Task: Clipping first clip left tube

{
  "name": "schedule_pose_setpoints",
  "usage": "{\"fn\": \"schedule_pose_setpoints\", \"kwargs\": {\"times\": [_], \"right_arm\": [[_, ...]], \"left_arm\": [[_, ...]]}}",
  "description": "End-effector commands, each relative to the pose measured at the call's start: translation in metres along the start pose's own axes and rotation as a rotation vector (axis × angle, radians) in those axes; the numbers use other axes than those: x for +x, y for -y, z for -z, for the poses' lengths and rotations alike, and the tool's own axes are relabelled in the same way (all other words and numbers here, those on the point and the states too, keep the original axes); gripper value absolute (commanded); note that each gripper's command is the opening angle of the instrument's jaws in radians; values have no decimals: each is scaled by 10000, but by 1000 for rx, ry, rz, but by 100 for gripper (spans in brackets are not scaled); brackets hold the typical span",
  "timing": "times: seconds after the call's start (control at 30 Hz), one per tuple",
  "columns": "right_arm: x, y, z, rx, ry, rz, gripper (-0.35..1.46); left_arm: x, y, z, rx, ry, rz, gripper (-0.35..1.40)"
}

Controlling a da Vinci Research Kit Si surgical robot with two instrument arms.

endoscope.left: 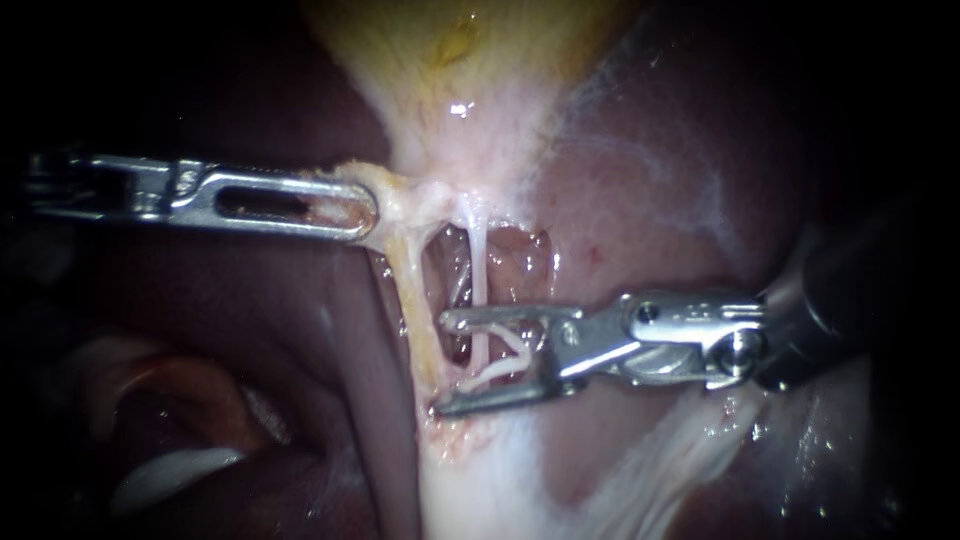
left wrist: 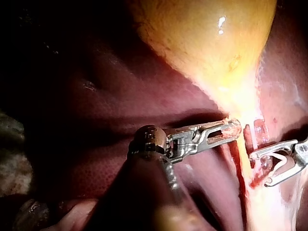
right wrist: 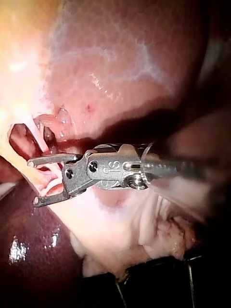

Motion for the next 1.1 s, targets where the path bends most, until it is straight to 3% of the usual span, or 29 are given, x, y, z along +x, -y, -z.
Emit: {"fn": "schedule_pose_setpoints", "kwargs": {"times": [0.03, 0.2, 0.63, 0.87, 1.1], "right_arm": [[-2, -1, -2, -1, 3, -11, 46], [-12, -8, -7, -6, 40, -20, 45], [-21, -16, -34, 10, 46, -28, 46], [-13, -12, -45, 88, -7, -53, 45], [-5, -9, -59, 154, -35, -60, 44]], "left_arm": [[0, 0, 0, 0, 1, 0, -35], [0, 0, 0, -1, 1, 0, -35], [0, 3, -3, -3, 3, 1, -35], [0, 4, -4, -3, 3, 1, -35], [0, 4, -5, -4, 3, 2, -35]]}}
